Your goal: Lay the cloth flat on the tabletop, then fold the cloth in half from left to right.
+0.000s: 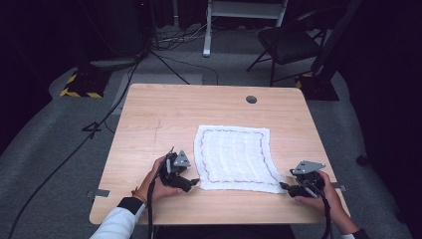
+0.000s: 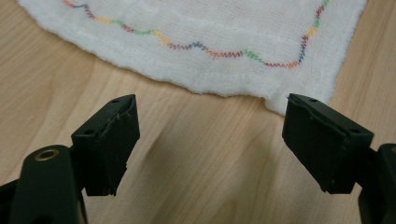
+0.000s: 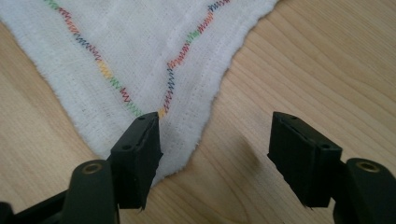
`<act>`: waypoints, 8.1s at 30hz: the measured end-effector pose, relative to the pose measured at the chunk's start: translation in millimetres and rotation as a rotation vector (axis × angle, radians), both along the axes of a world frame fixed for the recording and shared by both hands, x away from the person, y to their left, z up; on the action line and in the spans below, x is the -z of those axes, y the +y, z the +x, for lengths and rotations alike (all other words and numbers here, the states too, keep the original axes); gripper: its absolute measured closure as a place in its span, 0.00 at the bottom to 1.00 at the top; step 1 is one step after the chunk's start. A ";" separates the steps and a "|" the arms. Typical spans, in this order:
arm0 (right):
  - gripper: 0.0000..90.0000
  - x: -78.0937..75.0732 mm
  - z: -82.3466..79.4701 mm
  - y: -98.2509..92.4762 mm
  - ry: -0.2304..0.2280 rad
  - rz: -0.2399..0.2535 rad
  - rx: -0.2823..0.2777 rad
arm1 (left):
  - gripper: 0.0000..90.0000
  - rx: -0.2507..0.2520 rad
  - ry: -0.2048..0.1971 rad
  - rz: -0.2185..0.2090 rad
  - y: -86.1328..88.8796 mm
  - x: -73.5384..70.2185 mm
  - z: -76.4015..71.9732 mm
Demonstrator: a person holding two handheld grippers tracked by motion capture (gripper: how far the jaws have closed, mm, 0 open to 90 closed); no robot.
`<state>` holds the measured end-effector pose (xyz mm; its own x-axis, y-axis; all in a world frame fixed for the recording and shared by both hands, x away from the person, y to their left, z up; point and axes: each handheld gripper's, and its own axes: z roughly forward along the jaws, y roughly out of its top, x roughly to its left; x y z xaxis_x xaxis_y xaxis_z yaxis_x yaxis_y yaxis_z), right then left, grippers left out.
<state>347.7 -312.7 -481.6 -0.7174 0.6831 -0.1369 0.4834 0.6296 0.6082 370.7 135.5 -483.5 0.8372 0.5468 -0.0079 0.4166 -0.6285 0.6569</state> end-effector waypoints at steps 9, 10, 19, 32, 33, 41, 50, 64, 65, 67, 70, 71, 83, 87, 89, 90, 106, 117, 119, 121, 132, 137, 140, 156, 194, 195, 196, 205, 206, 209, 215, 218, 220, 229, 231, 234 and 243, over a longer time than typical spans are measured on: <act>0.38 -17.8 -1.5 24.1 -0.077 0.123 -0.126 | 0.22 -0.089 -0.045 -0.022 9.6 -6.7 19.8; 0.38 -17.8 -1.5 24.1 -0.077 0.123 -0.126 | 0.22 -0.095 -0.048 -0.016 10.1 -7.4 22.6; 0.40 -17.8 5.6 76.0 -0.090 0.128 -0.264 | 0.23 -0.207 -0.100 -0.032 13.7 -14.4 59.1; 0.47 -16.5 14.8 171.5 -0.112 0.136 -0.467 | 0.23 -0.276 -0.088 -0.078 -17.7 -8.0 138.0; 0.48 -16.2 14.6 176.2 -0.106 0.148 -0.478 | 0.23 -0.283 -0.078 -0.083 -20.4 -5.8 142.2; 0.51 -7.1 15.4 215.7 -0.065 0.152 -0.548 | 0.23 -0.341 -0.045 -0.030 -35.0 15.1 166.7; 0.55 9.3 14.4 243.8 -0.042 0.120 -0.569 | 0.17 -0.375 -0.010 -0.053 -30.6 18.4 174.7; 0.91 11.8 23.0 237.7 -0.015 0.124 -0.501 | 0.78 -0.250 0.021 -0.104 -19.3 13.7 167.2; 0.92 11.4 23.0 238.4 -0.018 0.116 -0.498 | 0.87 -0.224 0.036 -0.114 -16.4 13.7 167.0; 0.93 11.2 22.6 239.1 -0.024 0.109 -0.499 | 0.89 -0.219 0.046 -0.116 -14.9 13.5 167.5; 0.93 10.4 20.5 241.9 -0.039 0.089 -0.501 | 0.92 -0.222 0.036 -0.104 -16.8 12.8 166.4; 0.93 10.2 20.1 242.1 -0.042 0.086 -0.502 | 0.92 -0.227 0.036 -0.100 -17.2 12.4 165.8; 0.94 2.3 18.3 249.2 -0.061 0.111 -0.513 | 0.94 -0.255 -0.008 -0.094 0.6 4.5 157.4; 0.94 0.7 17.5 254.2 -0.065 0.116 -0.520 | 0.94 -0.264 -0.017 -0.087 14.9 1.4 153.5; 0.94 -0.6 17.6 256.5 -0.067 0.120 -0.527 | 0.94 -0.275 -0.016 -0.091 19.9 0.1 151.5; 0.94 -1.4 17.8 257.4 -0.068 0.122 -0.529 | 0.94 -0.281 -0.018 -0.091 21.4 -0.4 150.5; 0.94 -15.3 12.2 267.8 -0.114 0.152 -0.555 | 0.94 -0.309 -0.069 -0.139 41.4 -14.7 137.2; 0.94 -32.0 6.8 247.0 -0.152 0.198 -0.507 | 0.94 -0.298 -0.117 -0.168 23.3 -31.3 135.8; 0.94 -34.4 5.4 242.4 -0.158 0.201 -0.500 | 0.94 -0.293 -0.129 -0.185 17.0 -36.1 136.3; 0.94 -35.4 5.0 239.8 -0.159 0.205 -0.498 | 0.94 -0.291 -0.135 -0.187 13.8 -37.1 136.2; 0.94 -51.8 5.1 193.6 -0.174 0.258 -0.417 | 0.94 -0.256 -0.158 -0.222 -21.4 -47.1 140.0; 0.94 -56.8 3.5 171.4 -0.187 0.263 -0.379 | 0.94 -0.233 -0.167 -0.226 -43.1 -49.6 142.5; 0.94 -59.3 3.8 156.5 -0.188 0.269 -0.352 | 0.95 -0.229 -0.169 -0.225 -51.1 -50.1 143.4; 0.94 -56.4 5.8 93.7 -0.181 0.258 -0.213 | 0.95 -0.158 -0.173 -0.178 -120.0 -44.8 160.8; 0.52 -12.5 25.6 34.4 -0.063 0.102 -0.073 | 0.21 0.043 -0.052 -0.097 -136.3 -29.0 69.4; 0.52 -12.5 25.6 34.4 -0.063 0.102 -0.073 | 0.20 0.043 -0.052 -0.097 -136.3 -29.0 69.4; 0.50 -9.9 25.7 36.2 -0.062 0.080 -0.091 | 0.20 0.070 -0.042 -0.083 -136.0 -26.8 62.8; 0.46 -0.3 30.8 36.1 -0.049 0.052 -0.101 | 0.21 0.140 -0.033 -0.003 -139.9 0.6 26.7; 0.46 0.9 31.7 33.9 -0.045 0.069 -0.095 | 0.22 0.124 -0.040 0.031 -141.5 3.4 25.0; 0.45 2.9 33.2 32.8 -0.036 0.072 -0.092 | 0.22 0.112 -0.025 0.032 -139.8 7.3 23.7; 0.46 4.5 31.7 34.2 -0.020 0.083 -0.101 | 0.22 0.093 -0.021 0.025 -134.1 8.8 19.3; 0.47 4.4 27.3 37.5 -0.018 0.079 -0.114 | 0.23 0.091 -0.036 0.039 -131.8 8.1 14.7; 0.47 4.6 23.7 38.9 -0.004 0.089 -0.121 | 0.23 0.088 -0.031 0.036 -130.2 8.2 13.0; 0.49 6.7 8.3 47.9 -0.004 0.110 -0.130 | 0.23 0.087 0.034 0.004 -111.2 10.6 8.7; 0.49 6.5 5.8 50.3 0.003 0.112 -0.138 | 0.23 0.088 0.039 0.011 -107.7 10.0 7.0; 0.48 6.8 1.4 54.1 0.008 0.118 -0.144 | 0.23 0.091 0.043 0.009 -102.5 10.2 6.4; 0.44 0.0 -5.3 57.8 -0.013 0.116 -0.181 | 0.22 0.063 0.044 0.016 -81.3 9.5 -0.2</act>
<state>342.5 -254.9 -481.6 -0.8286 0.5548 -0.0749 0.3601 0.6307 0.6874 370.5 54.2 -492.9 0.8691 0.4932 -0.0370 0.4040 -0.6647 0.6285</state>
